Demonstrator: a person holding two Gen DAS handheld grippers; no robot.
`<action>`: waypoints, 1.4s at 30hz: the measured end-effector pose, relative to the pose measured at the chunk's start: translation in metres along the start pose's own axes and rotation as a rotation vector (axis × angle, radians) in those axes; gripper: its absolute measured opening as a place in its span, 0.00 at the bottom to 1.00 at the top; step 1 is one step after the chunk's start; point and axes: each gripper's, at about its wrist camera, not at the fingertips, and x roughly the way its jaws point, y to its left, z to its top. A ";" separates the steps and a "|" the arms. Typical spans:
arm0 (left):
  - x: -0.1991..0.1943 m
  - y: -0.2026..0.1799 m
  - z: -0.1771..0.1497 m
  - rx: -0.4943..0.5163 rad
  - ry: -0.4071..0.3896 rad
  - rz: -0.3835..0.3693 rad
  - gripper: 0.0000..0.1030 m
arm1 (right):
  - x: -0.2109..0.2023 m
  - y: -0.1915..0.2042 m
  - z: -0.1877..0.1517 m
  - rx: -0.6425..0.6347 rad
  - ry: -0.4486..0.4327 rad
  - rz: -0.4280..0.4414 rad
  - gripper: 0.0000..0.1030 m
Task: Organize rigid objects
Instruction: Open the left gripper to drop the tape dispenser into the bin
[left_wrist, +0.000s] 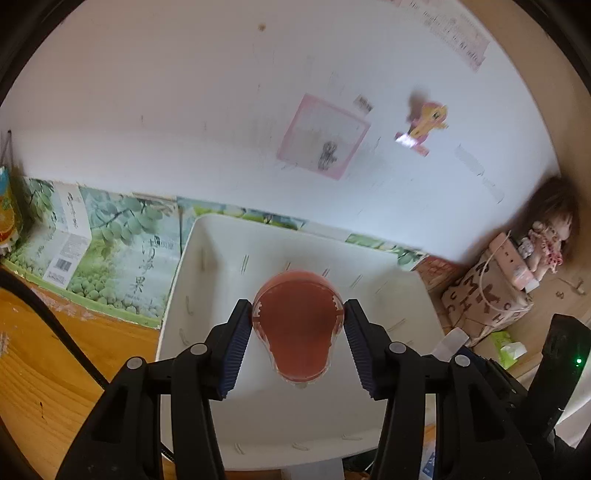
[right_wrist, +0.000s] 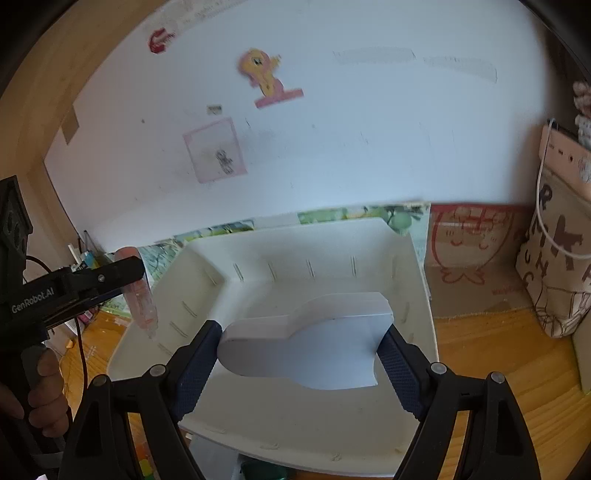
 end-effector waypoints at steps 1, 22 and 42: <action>0.002 0.001 -0.001 -0.004 0.005 -0.001 0.53 | 0.002 -0.001 -0.001 0.003 0.004 0.000 0.82; -0.030 -0.002 0.005 0.006 -0.071 0.011 0.80 | -0.008 0.017 0.000 -0.024 0.005 0.015 0.85; -0.154 -0.030 -0.016 0.056 -0.302 0.030 0.81 | -0.123 0.034 0.001 -0.001 -0.216 0.035 0.85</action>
